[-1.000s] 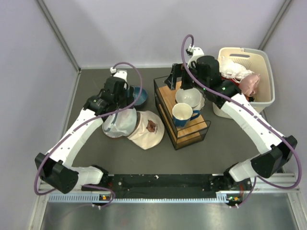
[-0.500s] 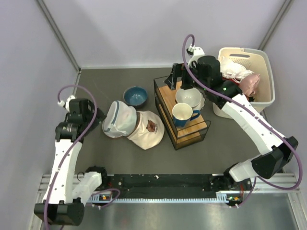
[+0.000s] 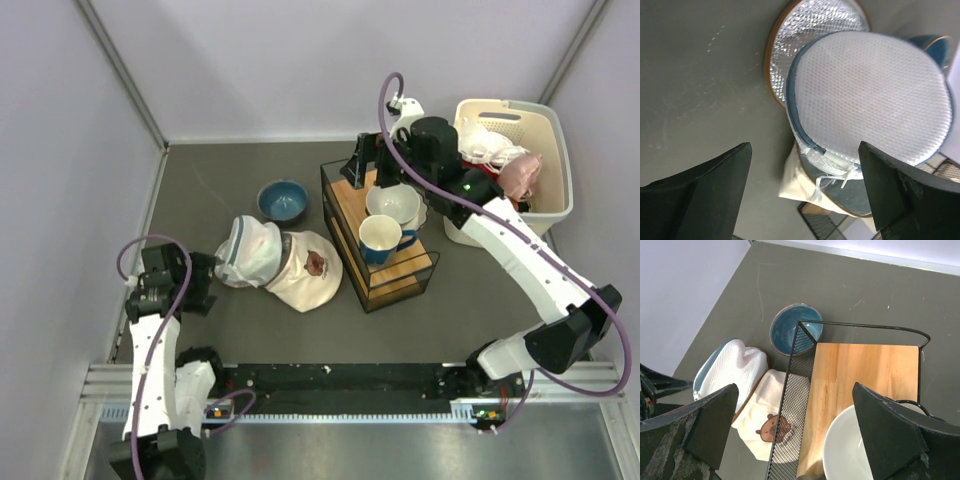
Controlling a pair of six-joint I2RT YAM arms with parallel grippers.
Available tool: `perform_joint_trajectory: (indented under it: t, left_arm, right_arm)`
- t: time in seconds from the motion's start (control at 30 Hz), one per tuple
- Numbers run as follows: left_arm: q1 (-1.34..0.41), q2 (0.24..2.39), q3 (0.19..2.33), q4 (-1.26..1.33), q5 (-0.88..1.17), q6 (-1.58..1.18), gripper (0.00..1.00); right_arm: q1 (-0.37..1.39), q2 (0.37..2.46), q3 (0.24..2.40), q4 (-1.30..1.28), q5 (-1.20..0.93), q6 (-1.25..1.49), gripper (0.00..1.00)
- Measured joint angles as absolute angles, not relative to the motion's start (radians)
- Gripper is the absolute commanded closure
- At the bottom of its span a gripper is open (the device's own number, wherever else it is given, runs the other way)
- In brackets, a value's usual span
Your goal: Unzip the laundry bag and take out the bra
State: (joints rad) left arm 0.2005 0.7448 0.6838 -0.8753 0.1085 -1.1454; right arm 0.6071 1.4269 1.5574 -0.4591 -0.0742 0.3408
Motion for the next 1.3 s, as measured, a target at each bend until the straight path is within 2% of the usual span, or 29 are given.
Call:
perform_joint_trajectory:
  t: [0.17, 0.43, 0.47, 0.53, 0.6, 0.63, 0.7, 0.83, 1.07, 1.2, 1.27, 1.3]
  left_arm:
    - [0.262, 0.687, 0.644, -0.798, 0.159, -1.214, 0.01]
    - [0.278, 0.758, 0.536, -0.646, 0.297, -1.297, 0.01]
    - [0.278, 0.767, 0.523, -0.624, 0.315, -1.306, 0.04]
    - [0.279, 0.779, 0.511, -0.586, 0.342, -1.317, 0.35]
    - [0.279, 0.802, 0.506, -0.527, 0.369, -1.330, 0.59]
    - [0.279, 0.816, 0.507, -0.505, 0.377, -1.335, 0.83]
    - [0.279, 0.863, 0.527, -0.476, 0.393, -1.326, 1.00]
    - [0.280, 0.962, 0.621, -0.455, 0.425, -1.274, 1.00]
    - [0.279, 1.012, 0.737, -0.434, 0.458, -1.191, 1.00]
    - [0.279, 1.012, 0.743, -0.434, 0.468, -1.164, 1.00]
    - [0.279, 1.011, 0.743, -0.434, 0.476, -1.154, 1.00]
    - [0.279, 1.010, 0.743, -0.434, 0.478, -1.150, 1.00]
  right_arm:
    - [0.607, 1.421, 1.544, -0.458, -0.077, 0.341, 0.01]
    - [0.608, 1.419, 1.531, -0.457, -0.085, 0.341, 0.01]
    - [0.608, 1.419, 1.531, -0.457, -0.086, 0.341, 0.01]
    - [0.609, 1.419, 1.531, -0.456, -0.090, 0.341, 0.01]
    - [0.613, 1.419, 1.531, -0.457, -0.092, 0.341, 0.01]
    - [0.618, 1.419, 1.531, -0.457, -0.092, 0.341, 0.01]
    - [0.634, 1.419, 1.532, -0.458, -0.092, 0.339, 0.01]
    - [0.698, 1.430, 1.557, -0.474, -0.081, 0.308, 0.01]
    - [0.905, 1.546, 1.753, -0.478, 0.037, 0.134, 0.01]
    - [0.975, 1.661, 1.854, -0.463, 0.001, 0.089, 0.19]
    - [0.985, 1.713, 1.871, -0.462, -0.029, 0.089, 0.24]
    - [0.989, 1.740, 1.876, -0.464, -0.043, 0.095, 0.31]
